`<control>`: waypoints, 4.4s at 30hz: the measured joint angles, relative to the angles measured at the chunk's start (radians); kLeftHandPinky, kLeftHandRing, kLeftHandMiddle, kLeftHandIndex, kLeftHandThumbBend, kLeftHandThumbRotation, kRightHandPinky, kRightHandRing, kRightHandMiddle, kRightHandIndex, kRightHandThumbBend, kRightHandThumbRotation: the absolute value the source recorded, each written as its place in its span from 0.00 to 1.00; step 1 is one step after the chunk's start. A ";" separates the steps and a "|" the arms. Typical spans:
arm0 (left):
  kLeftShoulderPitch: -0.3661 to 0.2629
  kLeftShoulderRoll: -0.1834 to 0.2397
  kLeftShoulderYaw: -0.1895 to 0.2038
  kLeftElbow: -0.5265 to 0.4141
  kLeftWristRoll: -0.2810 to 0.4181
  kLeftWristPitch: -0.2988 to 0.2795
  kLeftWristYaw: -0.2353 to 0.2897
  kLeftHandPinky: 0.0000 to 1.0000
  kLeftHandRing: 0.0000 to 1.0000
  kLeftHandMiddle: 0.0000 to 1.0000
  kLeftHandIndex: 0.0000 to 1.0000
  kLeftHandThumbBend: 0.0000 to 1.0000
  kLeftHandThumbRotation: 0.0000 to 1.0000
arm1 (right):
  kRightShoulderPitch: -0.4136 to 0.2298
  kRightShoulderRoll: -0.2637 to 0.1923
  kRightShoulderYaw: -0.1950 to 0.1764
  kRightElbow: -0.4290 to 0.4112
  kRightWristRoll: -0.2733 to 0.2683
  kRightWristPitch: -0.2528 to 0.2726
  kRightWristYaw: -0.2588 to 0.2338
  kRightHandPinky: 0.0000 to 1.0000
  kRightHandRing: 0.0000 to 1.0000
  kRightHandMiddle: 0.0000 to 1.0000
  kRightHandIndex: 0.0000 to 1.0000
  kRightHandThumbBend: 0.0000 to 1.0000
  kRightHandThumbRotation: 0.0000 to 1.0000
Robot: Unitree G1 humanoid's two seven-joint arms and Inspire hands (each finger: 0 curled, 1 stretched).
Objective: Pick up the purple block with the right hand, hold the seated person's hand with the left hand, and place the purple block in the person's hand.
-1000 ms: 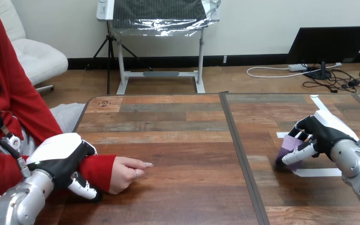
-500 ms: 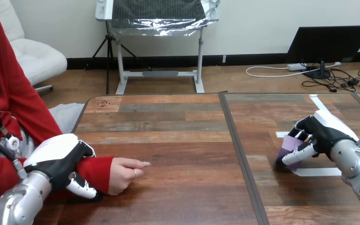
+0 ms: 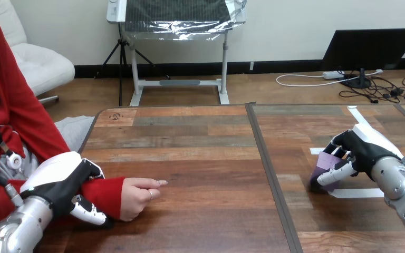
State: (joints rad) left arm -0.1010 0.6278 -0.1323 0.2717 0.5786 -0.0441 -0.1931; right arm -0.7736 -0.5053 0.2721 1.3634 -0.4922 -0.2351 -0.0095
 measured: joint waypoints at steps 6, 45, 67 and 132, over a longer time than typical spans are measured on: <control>0.021 -0.001 0.020 -0.024 -0.025 -0.005 0.007 0.22 0.28 0.37 0.40 0.74 0.00 | 0.000 0.000 0.000 0.000 0.000 0.000 0.000 0.44 0.49 0.52 0.52 0.76 0.00; 0.095 -0.006 0.126 -0.231 -0.100 -0.052 0.046 0.29 0.34 0.41 0.41 0.76 0.00 | 0.000 0.026 -0.001 0.000 0.005 -0.029 0.005 0.48 0.51 0.53 0.52 0.76 0.00; 0.095 -0.020 0.149 -0.307 -0.122 -0.045 0.039 0.29 0.35 0.42 0.42 0.78 0.00 | -0.010 0.064 -0.001 0.000 0.011 -0.034 0.023 0.42 0.48 0.51 0.52 0.74 0.00; 0.074 -0.064 0.129 -0.365 -0.129 0.025 -0.013 0.32 0.38 0.45 0.45 0.83 0.00 | -0.043 0.129 -0.003 -0.200 0.074 -0.208 0.096 0.38 0.41 0.46 0.48 0.69 0.00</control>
State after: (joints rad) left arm -0.0268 0.5637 -0.0034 -0.0933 0.4491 -0.0189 -0.2065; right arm -0.8170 -0.3760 0.2694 1.1630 -0.4186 -0.4431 0.0861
